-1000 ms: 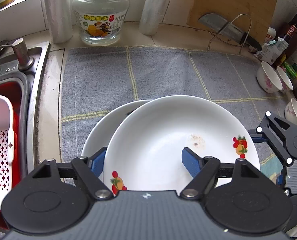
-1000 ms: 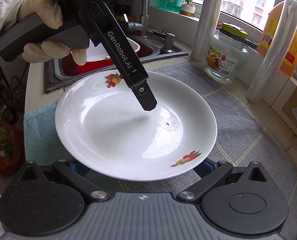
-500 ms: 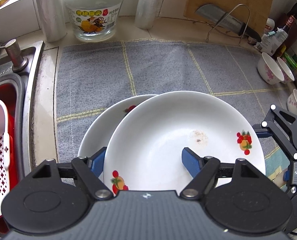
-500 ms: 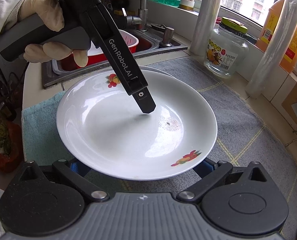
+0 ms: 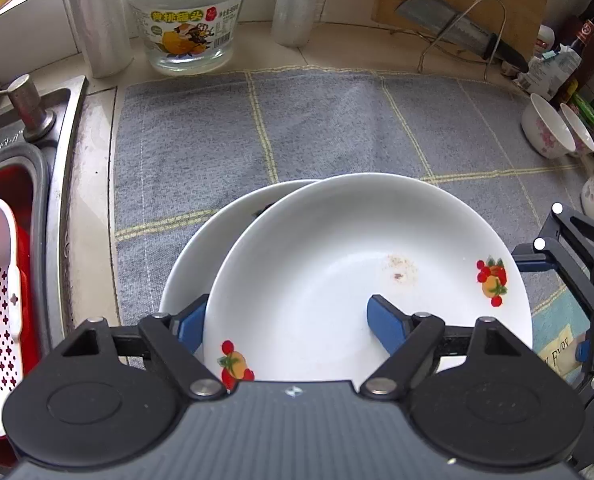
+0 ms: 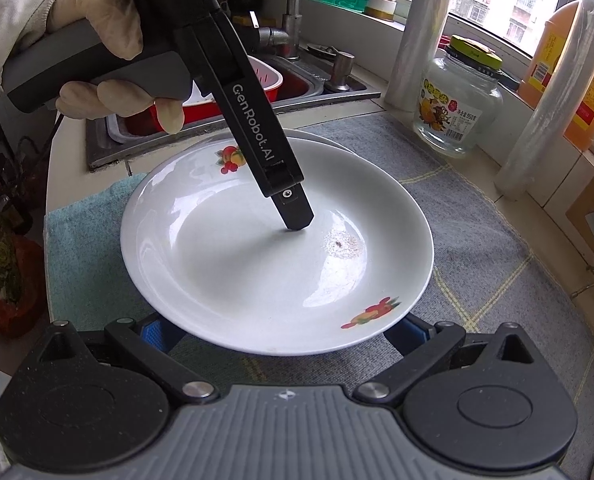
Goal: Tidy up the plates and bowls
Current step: 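Lower the held plate onto the plate stack with the left tool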
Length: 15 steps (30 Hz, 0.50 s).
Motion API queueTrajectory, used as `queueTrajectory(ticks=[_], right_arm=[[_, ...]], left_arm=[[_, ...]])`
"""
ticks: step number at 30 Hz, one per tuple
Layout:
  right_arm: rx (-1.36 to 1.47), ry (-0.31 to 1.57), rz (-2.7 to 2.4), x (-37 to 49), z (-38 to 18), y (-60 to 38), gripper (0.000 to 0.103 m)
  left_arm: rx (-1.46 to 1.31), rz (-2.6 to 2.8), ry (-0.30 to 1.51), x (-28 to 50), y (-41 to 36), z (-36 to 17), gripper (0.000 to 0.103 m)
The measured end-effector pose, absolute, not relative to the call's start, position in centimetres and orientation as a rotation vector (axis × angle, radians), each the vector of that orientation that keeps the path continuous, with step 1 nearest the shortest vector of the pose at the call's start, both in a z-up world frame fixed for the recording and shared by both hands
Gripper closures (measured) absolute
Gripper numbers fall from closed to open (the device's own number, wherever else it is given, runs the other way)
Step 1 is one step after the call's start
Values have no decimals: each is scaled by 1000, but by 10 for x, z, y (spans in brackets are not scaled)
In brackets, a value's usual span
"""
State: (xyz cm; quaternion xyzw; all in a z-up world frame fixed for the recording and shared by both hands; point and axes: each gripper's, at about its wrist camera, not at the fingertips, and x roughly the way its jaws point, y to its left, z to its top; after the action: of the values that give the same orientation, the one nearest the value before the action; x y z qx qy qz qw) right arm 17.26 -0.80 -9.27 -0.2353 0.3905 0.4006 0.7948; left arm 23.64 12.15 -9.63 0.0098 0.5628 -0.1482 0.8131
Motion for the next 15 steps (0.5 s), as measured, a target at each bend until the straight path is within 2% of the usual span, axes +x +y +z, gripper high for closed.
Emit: queueTrajectory(ticks=[15], right_arm=[[-516, 835, 862, 170, -90, -8, 0]], left_arm=[[49, -322, 1216, 236, 124, -89, 21]])
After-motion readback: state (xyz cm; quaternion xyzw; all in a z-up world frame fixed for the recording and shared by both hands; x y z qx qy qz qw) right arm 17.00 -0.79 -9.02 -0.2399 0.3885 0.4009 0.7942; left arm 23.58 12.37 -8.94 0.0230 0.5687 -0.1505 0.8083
